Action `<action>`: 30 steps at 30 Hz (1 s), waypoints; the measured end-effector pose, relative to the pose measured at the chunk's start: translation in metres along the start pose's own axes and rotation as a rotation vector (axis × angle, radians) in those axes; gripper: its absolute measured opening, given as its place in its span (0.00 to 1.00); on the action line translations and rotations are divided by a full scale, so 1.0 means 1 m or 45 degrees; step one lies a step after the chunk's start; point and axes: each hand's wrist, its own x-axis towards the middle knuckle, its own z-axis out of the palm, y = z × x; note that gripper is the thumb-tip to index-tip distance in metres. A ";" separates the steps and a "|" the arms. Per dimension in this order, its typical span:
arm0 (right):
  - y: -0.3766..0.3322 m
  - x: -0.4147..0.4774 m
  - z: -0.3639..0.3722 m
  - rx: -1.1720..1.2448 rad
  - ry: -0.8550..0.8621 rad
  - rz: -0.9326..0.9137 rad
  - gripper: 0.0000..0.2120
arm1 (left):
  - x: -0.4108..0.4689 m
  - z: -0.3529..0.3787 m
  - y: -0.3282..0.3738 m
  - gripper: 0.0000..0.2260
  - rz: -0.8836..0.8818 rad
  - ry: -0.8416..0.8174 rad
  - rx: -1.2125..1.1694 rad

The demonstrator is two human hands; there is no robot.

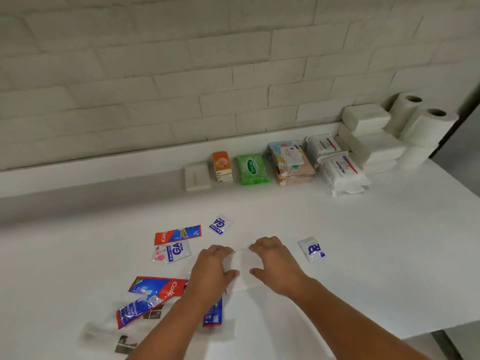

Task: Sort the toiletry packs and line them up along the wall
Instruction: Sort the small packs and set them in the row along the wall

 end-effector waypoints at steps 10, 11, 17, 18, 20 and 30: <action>0.018 -0.012 -0.001 0.072 -0.093 0.018 0.27 | -0.009 0.006 0.024 0.23 0.014 -0.055 0.476; 0.018 -0.013 -0.002 0.111 -0.095 0.027 0.25 | -0.008 0.006 0.027 0.22 0.017 -0.024 0.492; 0.028 -0.014 -0.011 0.534 0.010 0.101 0.10 | -0.022 0.003 0.036 0.07 -0.026 0.239 0.071; 0.029 -0.014 -0.014 0.571 0.042 0.106 0.08 | -0.025 0.000 0.038 0.05 -0.060 0.278 -0.100; 0.031 -0.012 -0.018 0.673 0.108 0.136 0.06 | -0.031 -0.006 0.043 0.03 -0.117 0.328 -0.347; -0.003 -0.006 -0.038 1.564 -0.170 0.445 0.18 | -0.028 -0.019 0.040 0.09 0.333 0.715 -0.228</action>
